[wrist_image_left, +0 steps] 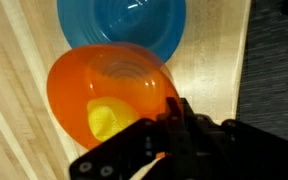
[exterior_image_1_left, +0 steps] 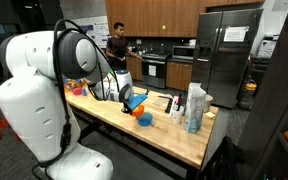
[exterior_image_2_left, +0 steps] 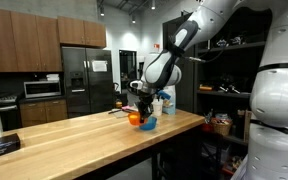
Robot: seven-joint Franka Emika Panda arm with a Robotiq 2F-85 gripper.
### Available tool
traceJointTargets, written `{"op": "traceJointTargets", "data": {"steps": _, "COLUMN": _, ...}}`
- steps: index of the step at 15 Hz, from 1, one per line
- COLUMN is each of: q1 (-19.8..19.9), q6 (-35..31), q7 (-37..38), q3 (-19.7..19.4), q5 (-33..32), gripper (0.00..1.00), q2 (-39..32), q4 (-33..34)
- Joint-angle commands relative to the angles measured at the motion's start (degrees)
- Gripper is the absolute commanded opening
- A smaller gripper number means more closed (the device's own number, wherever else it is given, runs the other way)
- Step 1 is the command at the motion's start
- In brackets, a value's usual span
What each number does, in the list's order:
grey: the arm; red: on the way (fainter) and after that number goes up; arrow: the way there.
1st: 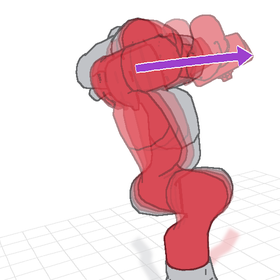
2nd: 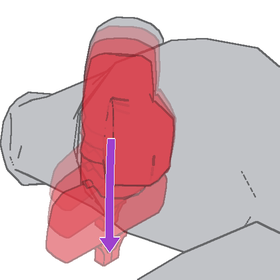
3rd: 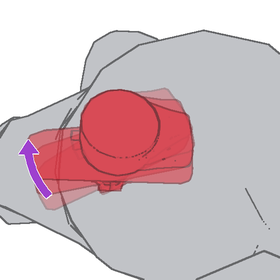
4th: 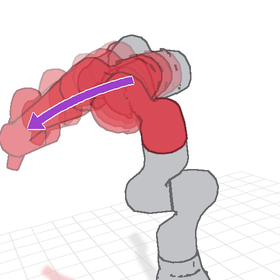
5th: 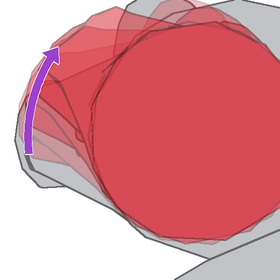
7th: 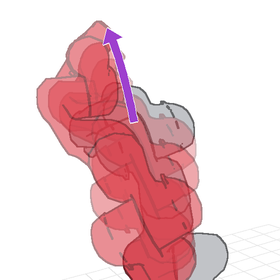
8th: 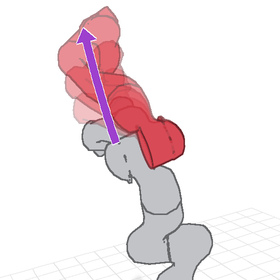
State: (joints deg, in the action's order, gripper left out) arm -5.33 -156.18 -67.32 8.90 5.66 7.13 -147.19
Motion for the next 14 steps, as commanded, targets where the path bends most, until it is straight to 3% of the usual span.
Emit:
{"op": "traceJointTargets", "data": {"steps": 1, "q1": -1.59, "q6": -1.51, "q7": 8.32, "q3": -0.7, "q5": -4.31, "gripper": 0.01, "q2": 5.85, "q4": -5.58}}
{"op": "traceJointTargets", "data": {"steps": 9, "q1": -3.64, "q6": -3.99, "q7": 24.95, "q3": -0.45, "q5": -12.5, "gripper": 0.01, "q2": 13.97, "q4": -11.71}}
{"op": "traceJointTargets", "data": {"steps": 14, "q1": -5.0, "q6": -5.46, "q7": 32.09, "q3": -1.05, "q5": -15.67, "gripper": 0.01, "q2": 14.22, "q4": -11.76}}
